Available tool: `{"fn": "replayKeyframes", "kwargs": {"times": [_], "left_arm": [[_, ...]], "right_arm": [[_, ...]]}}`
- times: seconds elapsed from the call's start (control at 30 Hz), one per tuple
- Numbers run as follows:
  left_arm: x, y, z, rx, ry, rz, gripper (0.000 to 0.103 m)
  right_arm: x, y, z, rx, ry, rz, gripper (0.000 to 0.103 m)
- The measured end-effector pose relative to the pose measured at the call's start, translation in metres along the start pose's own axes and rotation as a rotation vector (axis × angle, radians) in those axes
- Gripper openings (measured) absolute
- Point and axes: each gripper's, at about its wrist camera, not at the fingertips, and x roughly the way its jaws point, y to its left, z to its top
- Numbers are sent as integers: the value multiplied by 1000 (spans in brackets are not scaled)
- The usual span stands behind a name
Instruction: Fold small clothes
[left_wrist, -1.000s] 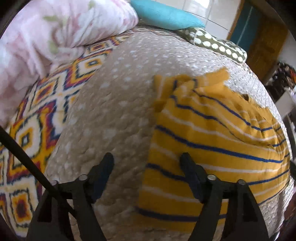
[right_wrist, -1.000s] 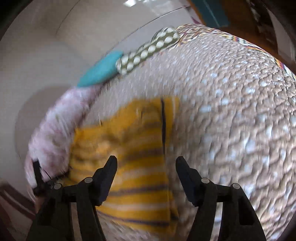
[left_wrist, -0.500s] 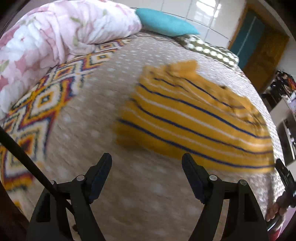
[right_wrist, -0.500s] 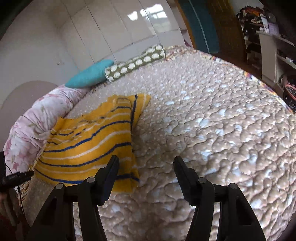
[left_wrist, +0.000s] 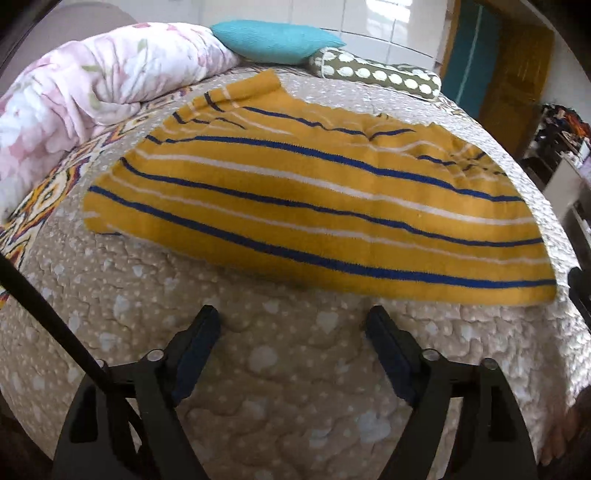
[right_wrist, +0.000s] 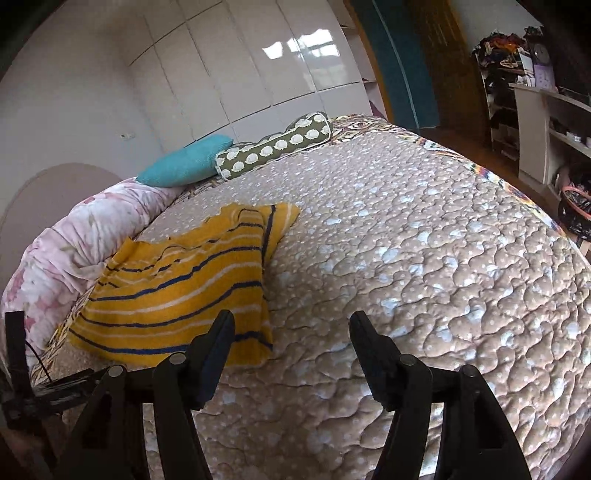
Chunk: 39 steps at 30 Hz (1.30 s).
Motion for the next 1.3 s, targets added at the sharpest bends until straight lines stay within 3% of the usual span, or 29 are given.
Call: {"fn": "replayKeyframes", "kwargs": {"times": [0.23,0.37,1.3], "left_arm": [[12,-1,2,5,2,41,100],[13,0,1,2,-3,51,102],[12,-2,-1,8,-21,81,103]], "right_arm": [[7,2,0,-5,35,-2,70],[11,0,0,4,49,6,70],[18,-8,1,18,67,33,71]]}}
